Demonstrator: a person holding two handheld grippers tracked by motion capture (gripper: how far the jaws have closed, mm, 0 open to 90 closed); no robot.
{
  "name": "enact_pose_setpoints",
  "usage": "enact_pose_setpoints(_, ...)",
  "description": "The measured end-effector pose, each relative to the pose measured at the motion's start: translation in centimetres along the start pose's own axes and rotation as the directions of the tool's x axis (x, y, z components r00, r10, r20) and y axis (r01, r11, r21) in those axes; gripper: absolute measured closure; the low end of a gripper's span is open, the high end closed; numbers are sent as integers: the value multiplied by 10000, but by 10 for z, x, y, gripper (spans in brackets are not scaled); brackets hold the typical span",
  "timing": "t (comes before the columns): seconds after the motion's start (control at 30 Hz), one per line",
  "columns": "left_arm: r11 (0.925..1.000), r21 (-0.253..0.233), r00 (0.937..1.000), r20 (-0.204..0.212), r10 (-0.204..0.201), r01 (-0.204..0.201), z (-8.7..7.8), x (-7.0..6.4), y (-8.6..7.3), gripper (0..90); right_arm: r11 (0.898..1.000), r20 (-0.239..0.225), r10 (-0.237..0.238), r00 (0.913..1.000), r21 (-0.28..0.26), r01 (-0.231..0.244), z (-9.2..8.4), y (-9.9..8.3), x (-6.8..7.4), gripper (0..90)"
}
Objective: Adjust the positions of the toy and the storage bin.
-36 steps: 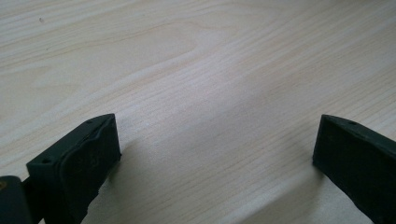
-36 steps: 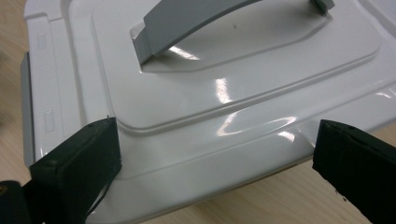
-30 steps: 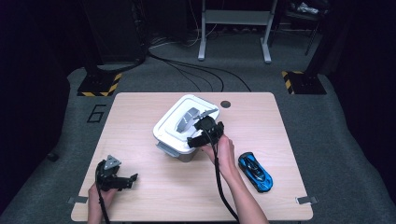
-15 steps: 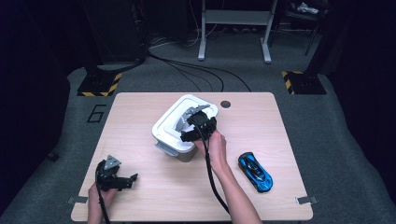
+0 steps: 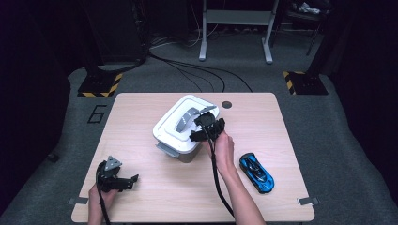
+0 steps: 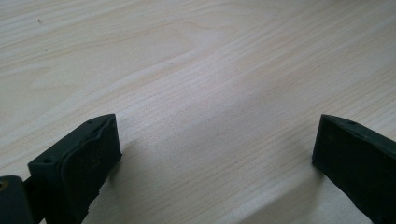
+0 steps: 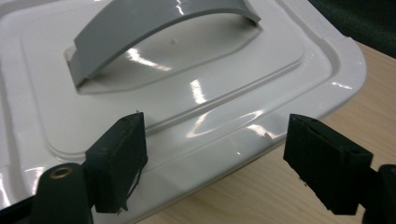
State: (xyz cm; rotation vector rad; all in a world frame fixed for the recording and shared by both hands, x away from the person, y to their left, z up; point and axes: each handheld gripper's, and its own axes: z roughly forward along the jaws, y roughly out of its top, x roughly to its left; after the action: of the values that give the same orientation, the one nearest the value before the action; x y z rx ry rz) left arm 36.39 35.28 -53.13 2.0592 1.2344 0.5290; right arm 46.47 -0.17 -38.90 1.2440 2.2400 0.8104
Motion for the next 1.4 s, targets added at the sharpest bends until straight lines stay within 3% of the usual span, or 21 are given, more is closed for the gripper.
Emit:
enact_pose_setpoints(0.3, 10000, -3, 10000, -4, -5, 5, 0, 0, 0, 10, 9989, 140, 459, 9989, 22, -459, -4, -10, -22, 199)
enact_pose_setpoints(0.8, 10000, -17, 10000, -10, -4, 4, 0, 0, 0, 10, 9975, 276, 699, 9972, 47, -701, -5, -13, -50, 246)
enact_pose_setpoints(0.87, 10000, -61, 10000, -16, -26, 26, 0, 0, 0, 10, 9969, 154, 783, 9968, 9, -783, -5, -14, -52, 267)
enact_pose_setpoints(1.0, 10000, -46, 10000, -26, -66, 66, 0, -1, -1, 10, 9926, -515, 1213, 9913, 1, -1214, -9, -19, -46, 315)
enact_pose_setpoints(1.2, 10000, -72, 10000, -39, -13, 13, 0, -1, -1, 10, 9893, -641, 1431, 9876, -196, -1447, -21, -30, -28, 376)
enact_pose_setpoints(1.27, 10000, -72, 10000, -51, -26, 26, 0, -1, -1, 10, 9895, -634, 1399, 9881, -278, -1419, -21, -32, -28, 395)
enact_pose_setpoints(1.3, 10000, -65, 10000, -37, -4, 4, 0, -1, -1, 10, 9893, -799, 1400, 9869, -310, -1429, -22, -33, -29, 492)
enact_pose_setpoints(1.33, 10000, -32, 10000, -29, -19, 19, 0, -1, -1, 10, 9896, -742, 1376, 9877, -315, -1402, -22, -33, -30, 526)
enact_pose_setpoints(1.4, 10000, -53, 10000, -42, -10, 9, 0, -1, -1, 10, 9893, -742, 1405, 9873, -290, -1430, -21, -33, -32, 533)
